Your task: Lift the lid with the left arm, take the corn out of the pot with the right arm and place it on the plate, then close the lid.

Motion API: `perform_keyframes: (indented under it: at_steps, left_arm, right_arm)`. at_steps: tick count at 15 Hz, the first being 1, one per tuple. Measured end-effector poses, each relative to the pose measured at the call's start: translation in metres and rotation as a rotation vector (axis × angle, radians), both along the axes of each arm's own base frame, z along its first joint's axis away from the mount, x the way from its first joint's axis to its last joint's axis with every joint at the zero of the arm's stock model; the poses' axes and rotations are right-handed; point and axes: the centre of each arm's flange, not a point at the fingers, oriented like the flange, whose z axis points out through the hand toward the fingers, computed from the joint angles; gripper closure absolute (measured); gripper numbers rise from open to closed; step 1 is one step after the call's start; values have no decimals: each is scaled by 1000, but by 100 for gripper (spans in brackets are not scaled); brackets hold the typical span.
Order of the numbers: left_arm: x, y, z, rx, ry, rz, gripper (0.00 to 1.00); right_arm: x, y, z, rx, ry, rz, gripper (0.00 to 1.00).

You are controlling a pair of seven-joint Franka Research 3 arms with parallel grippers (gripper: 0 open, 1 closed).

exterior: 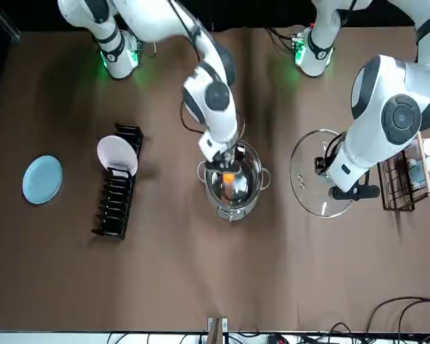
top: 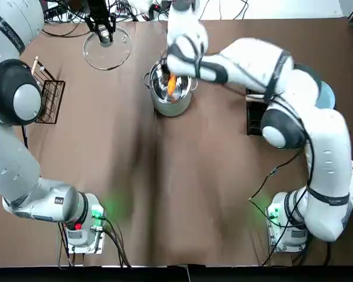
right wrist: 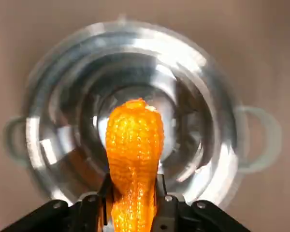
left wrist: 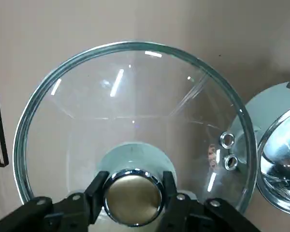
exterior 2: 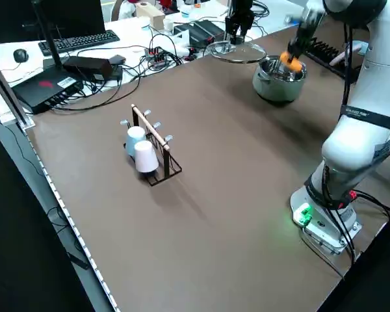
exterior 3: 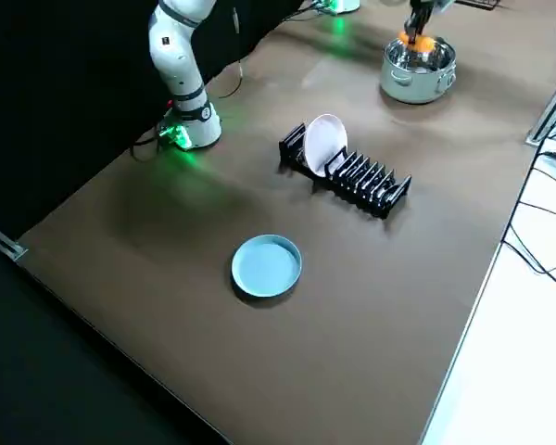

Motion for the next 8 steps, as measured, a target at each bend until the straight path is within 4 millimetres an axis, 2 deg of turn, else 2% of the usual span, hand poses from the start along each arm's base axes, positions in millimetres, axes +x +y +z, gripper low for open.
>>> perform_keyframes:
  at_steps: [2,4,6,8]
  left_arm:
    - [0,2,0,0,0,2,49]
    - [0,1,0,0,0,1,49]
    - [0,0,0,-1,0,-1,49]
    - [-2,-9,0,-3,0,-14,49]
  right_arm:
    - [15,-38,80,-11,14,-4,63]
    - [26,-104,144,-66,81,13,63]
    - [41,-175,181,-101,143,43,63]
    - [65,-230,190,-98,158,31,63]
